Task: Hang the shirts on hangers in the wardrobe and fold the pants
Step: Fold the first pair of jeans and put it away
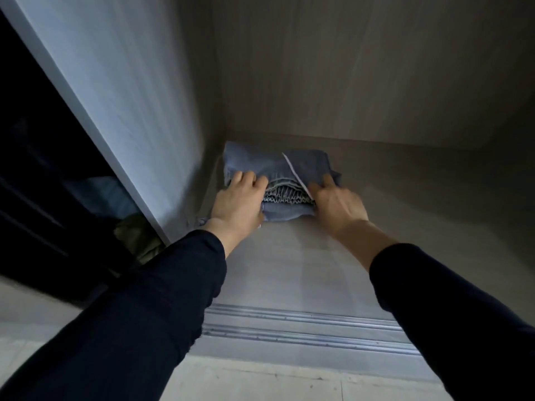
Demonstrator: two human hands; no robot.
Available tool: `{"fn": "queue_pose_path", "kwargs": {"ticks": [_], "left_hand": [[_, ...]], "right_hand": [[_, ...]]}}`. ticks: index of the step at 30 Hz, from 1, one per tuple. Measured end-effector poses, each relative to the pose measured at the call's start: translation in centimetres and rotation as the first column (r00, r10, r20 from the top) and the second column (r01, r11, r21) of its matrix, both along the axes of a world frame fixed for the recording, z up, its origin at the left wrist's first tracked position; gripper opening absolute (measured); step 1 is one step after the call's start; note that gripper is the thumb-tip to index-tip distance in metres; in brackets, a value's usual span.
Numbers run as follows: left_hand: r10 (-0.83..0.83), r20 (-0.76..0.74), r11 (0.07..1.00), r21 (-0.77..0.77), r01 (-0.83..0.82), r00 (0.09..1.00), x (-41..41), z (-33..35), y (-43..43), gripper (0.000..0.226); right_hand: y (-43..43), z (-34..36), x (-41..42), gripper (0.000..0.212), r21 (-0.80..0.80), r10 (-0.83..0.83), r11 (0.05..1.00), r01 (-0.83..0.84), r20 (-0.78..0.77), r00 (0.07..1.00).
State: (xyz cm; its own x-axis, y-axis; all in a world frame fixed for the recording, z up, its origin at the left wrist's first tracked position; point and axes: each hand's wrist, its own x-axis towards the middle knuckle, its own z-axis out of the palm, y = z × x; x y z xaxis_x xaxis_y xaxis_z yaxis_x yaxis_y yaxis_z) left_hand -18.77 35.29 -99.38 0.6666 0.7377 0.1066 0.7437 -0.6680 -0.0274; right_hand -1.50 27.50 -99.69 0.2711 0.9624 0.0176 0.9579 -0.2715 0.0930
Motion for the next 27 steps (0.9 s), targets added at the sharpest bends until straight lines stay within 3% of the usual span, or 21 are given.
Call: {"fn": "queue_pose_path", "kwargs": {"ticks": [5,10,18,23,27], "left_hand": [[0.025,0.040,0.999,0.031,-0.026,0.999,0.9,-0.8,2.9,0.045],[0.046,0.083,0.998,0.040,-0.050,0.995,1.7,-2.0,5.8,0.046],[0.094,0.043,0.993,-0.074,-0.090,0.995,2.5,-3.2,9.1,0.054],[0.100,-0.034,0.988,-0.114,-0.103,0.994,2.3,-3.0,7.7,0.063],[0.113,0.048,0.978,-0.181,-0.102,0.992,1.6,-2.8,4.5,0.059]], "right_hand": [[3.1,-1.3,0.9,0.036,0.013,-0.039,0.999,0.041,-0.138,0.990],[5.6,-2.8,2.6,0.050,0.001,-0.011,1.000,0.011,-0.219,0.976],[9.0,-4.7,3.9,0.066,-0.043,0.061,0.996,-0.079,-0.314,0.947],[7.5,-4.1,3.3,0.077,-0.029,0.015,0.999,-0.030,-0.427,0.904],[3.7,-3.3,1.8,0.082,-0.025,-0.010,1.000,-0.003,-0.498,0.867]]}}
